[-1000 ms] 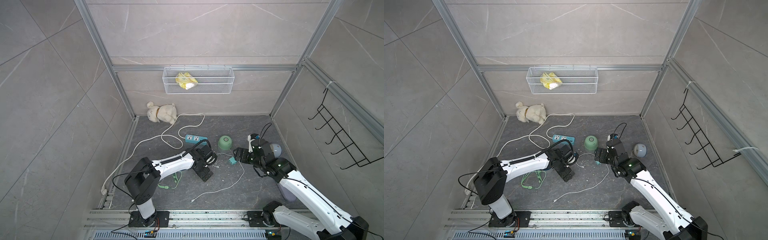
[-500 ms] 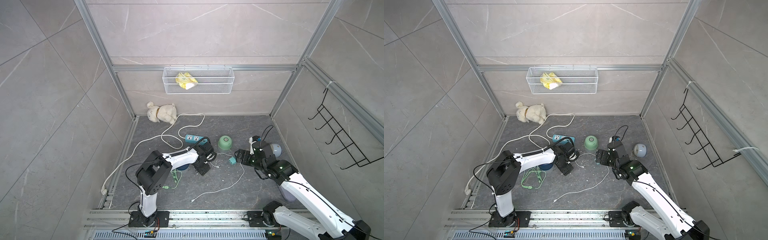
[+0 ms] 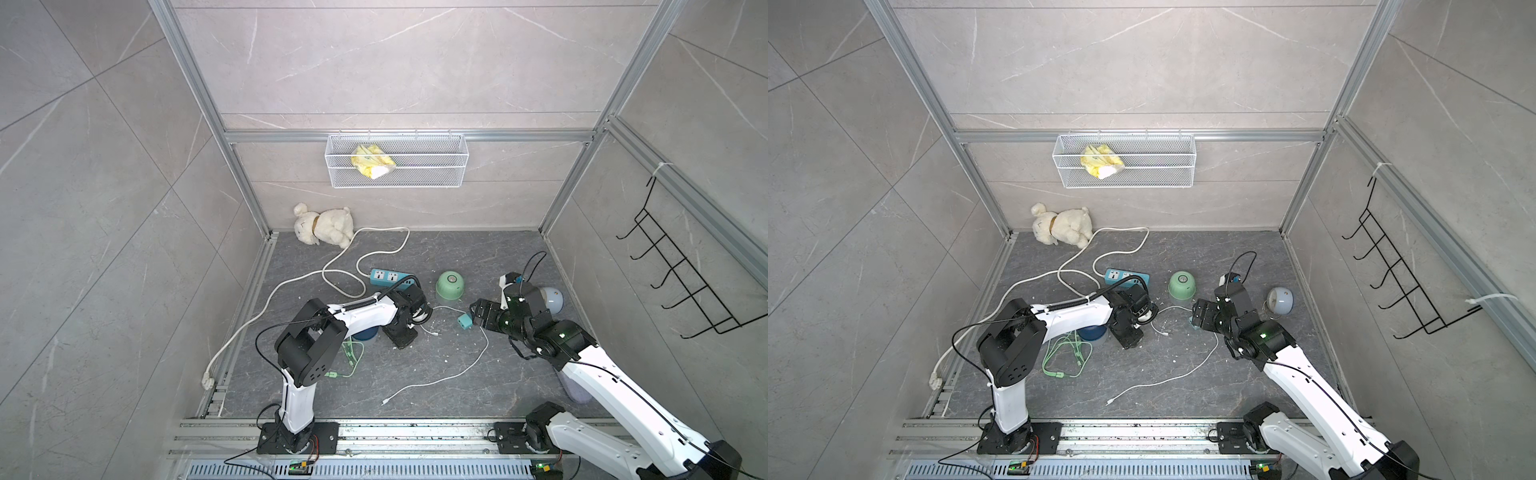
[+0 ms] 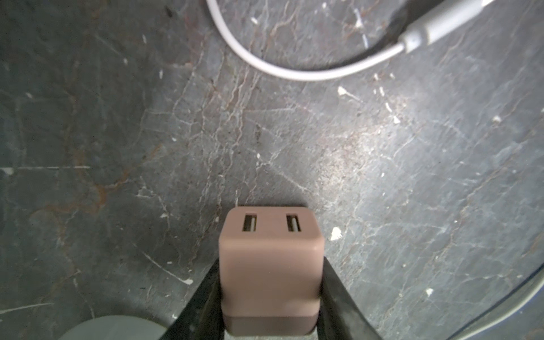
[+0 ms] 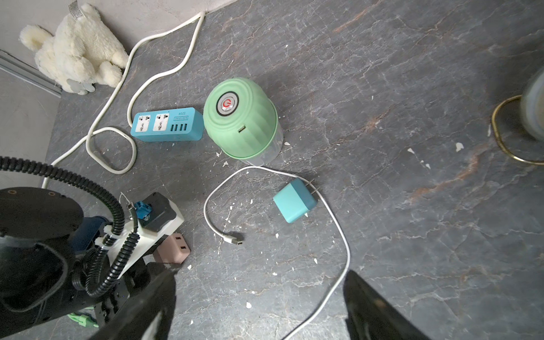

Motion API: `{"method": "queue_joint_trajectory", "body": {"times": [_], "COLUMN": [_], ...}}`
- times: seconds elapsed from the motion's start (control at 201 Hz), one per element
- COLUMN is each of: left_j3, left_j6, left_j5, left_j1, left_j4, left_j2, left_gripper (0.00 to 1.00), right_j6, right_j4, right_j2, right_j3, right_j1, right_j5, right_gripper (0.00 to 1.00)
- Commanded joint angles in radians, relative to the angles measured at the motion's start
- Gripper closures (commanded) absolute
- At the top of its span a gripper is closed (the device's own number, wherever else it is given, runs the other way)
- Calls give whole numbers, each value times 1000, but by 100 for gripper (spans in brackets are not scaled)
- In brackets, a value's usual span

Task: Charge the cordless meat grinders
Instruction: Pick up the plug from the center of the board.

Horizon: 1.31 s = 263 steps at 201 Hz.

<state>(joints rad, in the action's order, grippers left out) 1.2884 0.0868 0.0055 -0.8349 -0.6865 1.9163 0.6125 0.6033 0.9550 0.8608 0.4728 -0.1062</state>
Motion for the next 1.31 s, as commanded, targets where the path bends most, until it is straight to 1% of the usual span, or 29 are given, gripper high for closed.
{"method": "queue_joint_trajectory", "body": {"times": [0.0, 0.045, 0.09, 0.219, 0.289, 0.364, 0.448, 0.548, 0.702, 0.887, 1.076, 1.305], "left_j3": [-53, -93, -148, -326, -411, -460, -455, -461, -466, -441, -413, -403], "left_j6": [48, 70, 96, 171, 201, 212, 214, 210, 199, 196, 195, 185], "left_j5": [36, 52, 86, 209, 262, 298, 329, 374, 419, 436, 457, 438], "left_j1": [1, 0, -1, -3, -3, -3, -3, -3, -3, -3, -3, -3], "left_j4": [83, 150, 238, 552, 712, 805, 802, 828, 860, 830, 792, 790], "left_j2": [-99, -160, -231, -416, -479, -515, -513, -513, -514, -498, -474, -464], "left_gripper": [71, 73, 73, 73, 73, 73, 74, 74, 74, 74, 74, 73], "right_j6": [57, 65, 68, 75, 67, 46, 35, 34, 35, 40, 47, 52], "right_j4": [19, 18, 8, -52, -69, -74, -98, -127, -142, -151, -168, -183], "right_j2": [0, 14, 33, 88, 119, 162, 205, 244, 286, 324, 356, 365], "right_j3": [14, 19, 23, 28, 43, 65, 82, 93, 99, 113, 122, 115], "right_j1": [-2, -2, -1, 5, 16, 36, 65, 96, 118, 124, 124, 124], "right_j5": [57, 109, 181, 380, 445, 497, 542, 566, 566, 554, 552, 571], "right_gripper": [12, 14, 16, 24, 26, 27, 27, 29, 33, 37, 48, 63]}}
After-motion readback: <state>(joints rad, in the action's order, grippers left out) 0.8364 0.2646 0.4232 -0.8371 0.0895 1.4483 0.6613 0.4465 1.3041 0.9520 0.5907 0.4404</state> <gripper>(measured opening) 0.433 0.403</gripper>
